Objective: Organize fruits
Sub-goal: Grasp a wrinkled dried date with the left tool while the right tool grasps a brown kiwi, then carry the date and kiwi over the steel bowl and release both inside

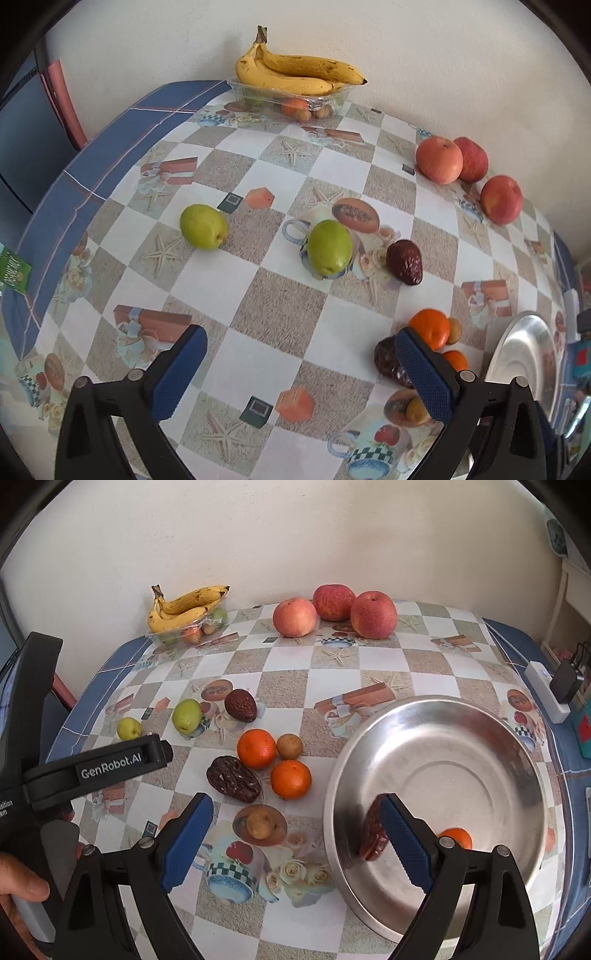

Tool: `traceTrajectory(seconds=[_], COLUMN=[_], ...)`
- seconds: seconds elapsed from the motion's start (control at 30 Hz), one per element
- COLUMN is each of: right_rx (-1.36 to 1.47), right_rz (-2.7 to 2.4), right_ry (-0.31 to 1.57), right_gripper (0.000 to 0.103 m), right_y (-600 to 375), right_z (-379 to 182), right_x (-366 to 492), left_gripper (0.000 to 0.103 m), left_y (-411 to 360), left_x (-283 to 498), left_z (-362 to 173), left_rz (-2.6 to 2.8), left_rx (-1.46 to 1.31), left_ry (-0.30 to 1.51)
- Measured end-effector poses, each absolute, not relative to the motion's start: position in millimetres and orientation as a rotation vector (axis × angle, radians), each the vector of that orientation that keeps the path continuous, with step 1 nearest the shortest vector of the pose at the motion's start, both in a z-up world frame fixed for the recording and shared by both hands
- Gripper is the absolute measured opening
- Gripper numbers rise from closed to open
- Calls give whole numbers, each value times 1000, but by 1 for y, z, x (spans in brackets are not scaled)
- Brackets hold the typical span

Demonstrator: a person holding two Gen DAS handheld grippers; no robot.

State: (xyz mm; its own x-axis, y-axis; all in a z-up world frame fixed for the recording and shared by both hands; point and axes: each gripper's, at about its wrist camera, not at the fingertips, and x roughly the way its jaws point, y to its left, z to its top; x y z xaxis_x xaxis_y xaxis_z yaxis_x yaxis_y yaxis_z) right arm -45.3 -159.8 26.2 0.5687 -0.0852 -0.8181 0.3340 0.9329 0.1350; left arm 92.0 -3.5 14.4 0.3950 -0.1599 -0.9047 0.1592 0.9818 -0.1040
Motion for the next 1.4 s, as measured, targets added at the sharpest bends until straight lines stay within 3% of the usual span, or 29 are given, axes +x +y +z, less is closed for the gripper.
traceTrajectory(seconds=[0.13,0.27,0.47,0.6,0.67,0.73,1.07,1.27,1.4], right_rx=[260,266,259,245,235,224,222,246,214], right_rz=[-241,-224,-202,-191,-184,-174,-152,-150,-167], right_ry=[944,950,979,1032,1066,1100,1182,1185,1179], right_gripper=[90,74,64,61,50,49,38,25,25], right_y=[-155,-153,-149,-145,-142,-138,-131,-134,-134], right_z=[25,23,17,2,-6,-14,-34,-38,-36], right_x=[-34,-23,-7,-1,0,0,-1,-1,-1], left_gripper=[103,103,100,92,90,85,38,37,36], left_y=[-13,-21,-26,-29,-34,-40,-45,-38,-24], left_x=[101,106,108,107,105,101,97,96,100], left_z=[12,4,-12,-27,-32,-36,-43,-39,-35], left_rz=[-285,-360,-385,-424,-449,-466,-540,-517,-456], left_rx=[-14,-47,-61,-106,-107,-88,-160,-166,-177], left_ry=[1176,1234,1294,1364,1384,1398,1448,1437,1420])
